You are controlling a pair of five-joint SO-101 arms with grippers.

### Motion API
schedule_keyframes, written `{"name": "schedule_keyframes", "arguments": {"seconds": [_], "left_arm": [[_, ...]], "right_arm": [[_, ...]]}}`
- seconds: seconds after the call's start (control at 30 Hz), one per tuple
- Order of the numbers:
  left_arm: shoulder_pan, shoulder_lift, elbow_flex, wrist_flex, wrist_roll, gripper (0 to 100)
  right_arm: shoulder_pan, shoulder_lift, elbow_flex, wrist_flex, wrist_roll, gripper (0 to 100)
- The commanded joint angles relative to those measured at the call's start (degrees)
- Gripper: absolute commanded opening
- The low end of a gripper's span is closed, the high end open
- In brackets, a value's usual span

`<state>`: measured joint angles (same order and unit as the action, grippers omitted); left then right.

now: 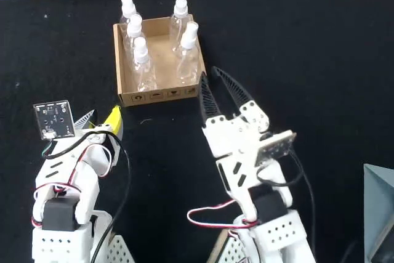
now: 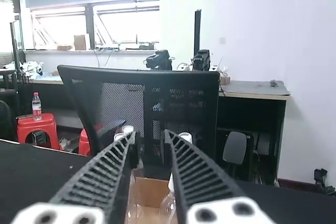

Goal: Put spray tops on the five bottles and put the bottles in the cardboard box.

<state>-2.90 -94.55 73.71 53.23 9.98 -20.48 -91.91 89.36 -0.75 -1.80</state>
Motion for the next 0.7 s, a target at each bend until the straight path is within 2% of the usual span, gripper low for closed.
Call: {"name": "schedule_keyframes", "arguments": {"seconds": [0.0, 0.23, 0.43, 0.67], "left_arm": [[-0.57, -0.79, -1.10, -1.49, 0.09, 17], [-0.57, -0.79, -1.10, -1.49, 0.09, 17], [-0.31, -0.79, -1.01, -2.55, 0.09, 11], [-0.40, -0.79, -0.40, -3.08, 0.09, 11]], "right_arm": [[-0.97, -6.02, -0.04, 3.52, 0.09, 2.8], [-0.88, -17.01, 4.79, 3.78, 0.09, 2.8], [-0.97, -16.66, 4.79, 3.78, 0.09, 2.8], [-0.97, -17.01, 4.97, 3.78, 0.26, 3.0]]}}
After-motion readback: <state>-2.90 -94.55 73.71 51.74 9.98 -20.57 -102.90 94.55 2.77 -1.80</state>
